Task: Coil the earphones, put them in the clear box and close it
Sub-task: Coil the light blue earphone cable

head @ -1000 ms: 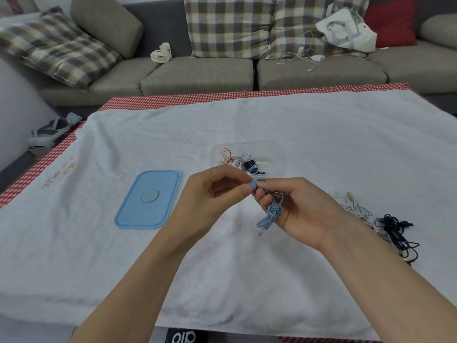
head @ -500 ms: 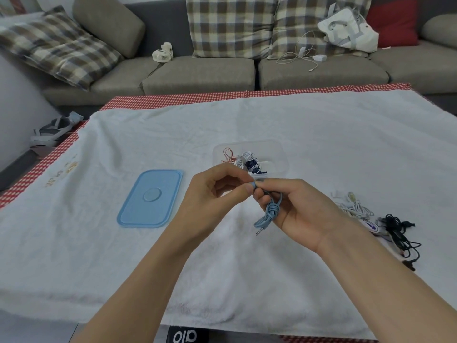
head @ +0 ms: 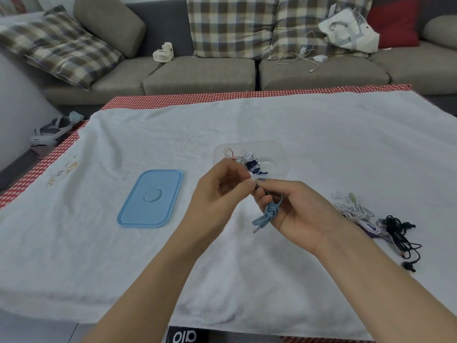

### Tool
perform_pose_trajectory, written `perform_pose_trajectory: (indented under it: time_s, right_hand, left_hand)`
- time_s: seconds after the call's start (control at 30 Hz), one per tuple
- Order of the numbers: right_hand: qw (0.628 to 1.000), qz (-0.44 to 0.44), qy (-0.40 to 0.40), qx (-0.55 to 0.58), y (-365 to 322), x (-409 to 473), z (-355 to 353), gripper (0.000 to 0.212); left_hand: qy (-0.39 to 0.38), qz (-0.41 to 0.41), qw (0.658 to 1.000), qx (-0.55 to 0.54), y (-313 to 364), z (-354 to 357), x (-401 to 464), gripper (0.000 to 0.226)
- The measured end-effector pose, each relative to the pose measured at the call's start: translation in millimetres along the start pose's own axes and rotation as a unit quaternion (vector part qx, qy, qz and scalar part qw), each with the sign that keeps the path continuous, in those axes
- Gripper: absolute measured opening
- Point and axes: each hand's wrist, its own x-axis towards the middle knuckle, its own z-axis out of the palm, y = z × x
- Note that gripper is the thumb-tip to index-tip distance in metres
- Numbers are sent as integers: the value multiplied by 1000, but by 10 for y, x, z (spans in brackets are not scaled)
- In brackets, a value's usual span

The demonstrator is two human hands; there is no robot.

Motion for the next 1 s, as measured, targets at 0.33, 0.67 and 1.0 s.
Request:
perform_pose_trajectory:
  time_s: [0.33, 0.67, 1.0]
  right_hand:
    - [995, 51, -29, 85, 9, -1, -19, 15]
    - [996, 45, -29, 71, 11, -22, -1, 15]
    - [999, 7, -36, -20, -11, 46, -56, 21]
  left_hand:
    - [53, 235, 932, 271, -89, -21, -5, 3]
    - [50, 217, 944, 245, -43, -49, -12, 10]
    - [39, 209, 924, 317, -62, -98, 13, 9]
